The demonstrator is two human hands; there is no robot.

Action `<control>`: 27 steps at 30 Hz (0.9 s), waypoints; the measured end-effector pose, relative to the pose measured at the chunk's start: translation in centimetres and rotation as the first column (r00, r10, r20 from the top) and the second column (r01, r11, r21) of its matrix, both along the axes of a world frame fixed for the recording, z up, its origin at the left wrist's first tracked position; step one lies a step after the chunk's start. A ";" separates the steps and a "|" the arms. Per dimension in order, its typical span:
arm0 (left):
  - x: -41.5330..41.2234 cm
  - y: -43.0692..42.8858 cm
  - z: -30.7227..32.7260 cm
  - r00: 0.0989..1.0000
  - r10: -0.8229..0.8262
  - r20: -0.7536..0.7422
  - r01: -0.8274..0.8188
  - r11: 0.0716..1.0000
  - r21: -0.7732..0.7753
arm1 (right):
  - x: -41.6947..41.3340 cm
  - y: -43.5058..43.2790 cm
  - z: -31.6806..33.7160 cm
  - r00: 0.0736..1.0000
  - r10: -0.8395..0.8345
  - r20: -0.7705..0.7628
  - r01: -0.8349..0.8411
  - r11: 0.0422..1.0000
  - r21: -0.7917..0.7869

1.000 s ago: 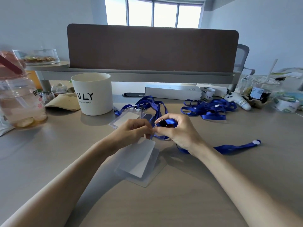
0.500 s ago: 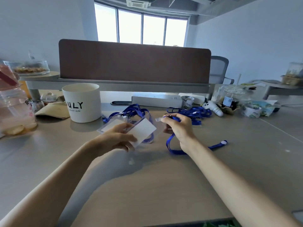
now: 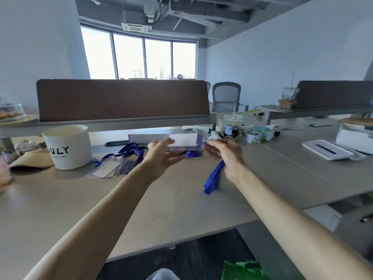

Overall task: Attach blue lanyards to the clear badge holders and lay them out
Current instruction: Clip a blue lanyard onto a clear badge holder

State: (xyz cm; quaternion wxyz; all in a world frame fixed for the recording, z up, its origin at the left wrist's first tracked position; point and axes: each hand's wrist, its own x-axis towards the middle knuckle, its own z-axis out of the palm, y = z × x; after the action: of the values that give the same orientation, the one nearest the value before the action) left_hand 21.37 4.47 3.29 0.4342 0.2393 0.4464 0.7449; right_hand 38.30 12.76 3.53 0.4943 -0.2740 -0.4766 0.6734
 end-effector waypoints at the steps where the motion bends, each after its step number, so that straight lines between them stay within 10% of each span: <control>1: 1.5 0.6 0.7 1.000 -0.016 -0.015 0.017 1.000 0.015 | 1.5 0.1 0.7 0.999 -0.034 -0.027 0.035 0.999 0.001; 15: 19.1 13.5 1.6 0.871 -0.468 -0.147 0.471 0.882 -0.016 | 17.9 6.3 1.5 0.894 -0.339 0.292 0.314 0.941 0.129; 27: 24.4 17.1 -0.8 0.889 -0.403 -0.218 0.390 0.915 -0.100 | 25.8 5.0 1.3 0.796 -0.183 0.577 0.107 0.981 0.162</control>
State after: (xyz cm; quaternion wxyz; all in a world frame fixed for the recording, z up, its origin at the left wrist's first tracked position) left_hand 45.77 21.61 2.53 0.5275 0.3999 0.4558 0.5950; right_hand 64.10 17.73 4.86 0.3881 -0.4743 -0.6238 0.4851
